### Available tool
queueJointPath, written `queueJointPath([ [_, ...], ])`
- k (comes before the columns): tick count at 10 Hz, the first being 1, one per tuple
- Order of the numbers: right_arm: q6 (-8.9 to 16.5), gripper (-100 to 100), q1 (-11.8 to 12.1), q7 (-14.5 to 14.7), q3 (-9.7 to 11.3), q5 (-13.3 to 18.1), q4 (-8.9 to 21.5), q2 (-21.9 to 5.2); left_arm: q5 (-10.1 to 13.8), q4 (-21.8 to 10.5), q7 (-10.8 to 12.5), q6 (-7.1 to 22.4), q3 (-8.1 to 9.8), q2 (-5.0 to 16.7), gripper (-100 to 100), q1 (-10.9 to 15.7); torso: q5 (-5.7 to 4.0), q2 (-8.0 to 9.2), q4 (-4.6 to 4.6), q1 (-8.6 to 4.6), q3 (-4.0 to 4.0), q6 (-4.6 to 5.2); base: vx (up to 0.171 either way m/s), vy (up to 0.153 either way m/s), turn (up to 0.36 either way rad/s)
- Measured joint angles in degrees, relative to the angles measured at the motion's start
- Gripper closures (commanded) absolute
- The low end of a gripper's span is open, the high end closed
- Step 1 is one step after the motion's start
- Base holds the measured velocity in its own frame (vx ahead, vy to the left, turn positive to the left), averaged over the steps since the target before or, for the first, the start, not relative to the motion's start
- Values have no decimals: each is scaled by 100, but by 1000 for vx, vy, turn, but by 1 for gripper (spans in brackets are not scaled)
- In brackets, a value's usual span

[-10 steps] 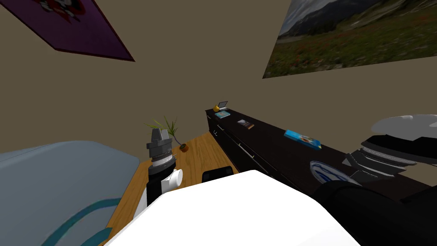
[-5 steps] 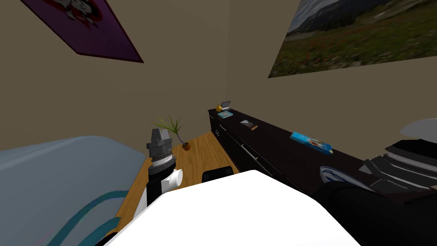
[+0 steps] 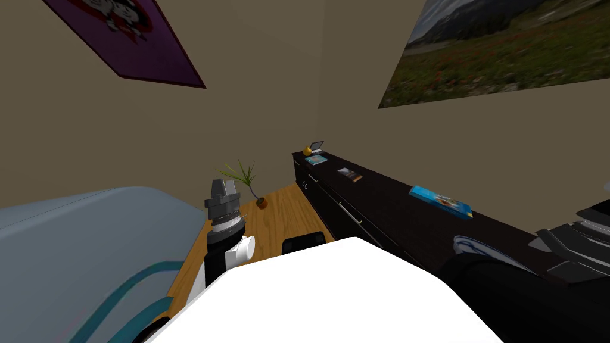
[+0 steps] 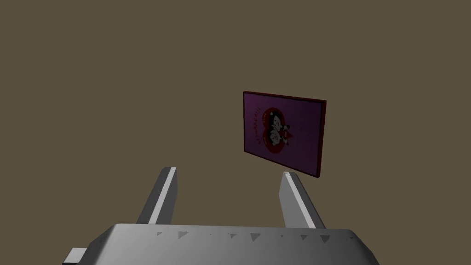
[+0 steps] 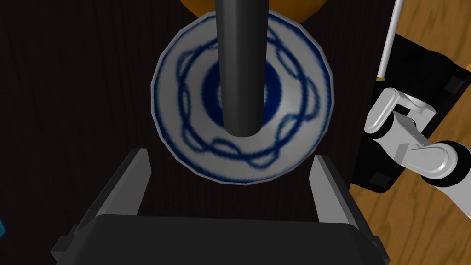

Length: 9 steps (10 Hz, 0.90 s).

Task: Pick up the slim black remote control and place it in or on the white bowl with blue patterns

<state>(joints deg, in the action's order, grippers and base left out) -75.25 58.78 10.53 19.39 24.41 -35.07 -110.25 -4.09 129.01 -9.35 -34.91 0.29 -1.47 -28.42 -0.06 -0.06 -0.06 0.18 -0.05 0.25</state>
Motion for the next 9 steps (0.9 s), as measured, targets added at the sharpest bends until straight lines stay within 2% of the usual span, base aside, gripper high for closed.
queueJointPath([
  [1,21,-100,249,166,203,-451,28,-24,0,0,0,0,-1,0,0,1,0,-2,-1,5,-1,-4,10,29,76],
  [2,-93,-100,167,209,65,-303,204,122,0,0,0,0,0,0,0,0,1,-2,0,3,-1,0,9,11,-10],
  [3,-222,-100,-26,156,-97,103,388,263,0,0,0,0,0,0,0,0,0,0,0,-2,0,1,0,0,0],
  [4,-247,0,-44,140,-112,153,409,276,0,0,0,0,0,0,0,0,-2,0,0,-5,0,-1,0,0,0],
  [9,-245,0,-42,142,-111,147,406,274,0,0,0,0,0,0,0,0,-2,1,0,-8,0,0,0,0,0],
])
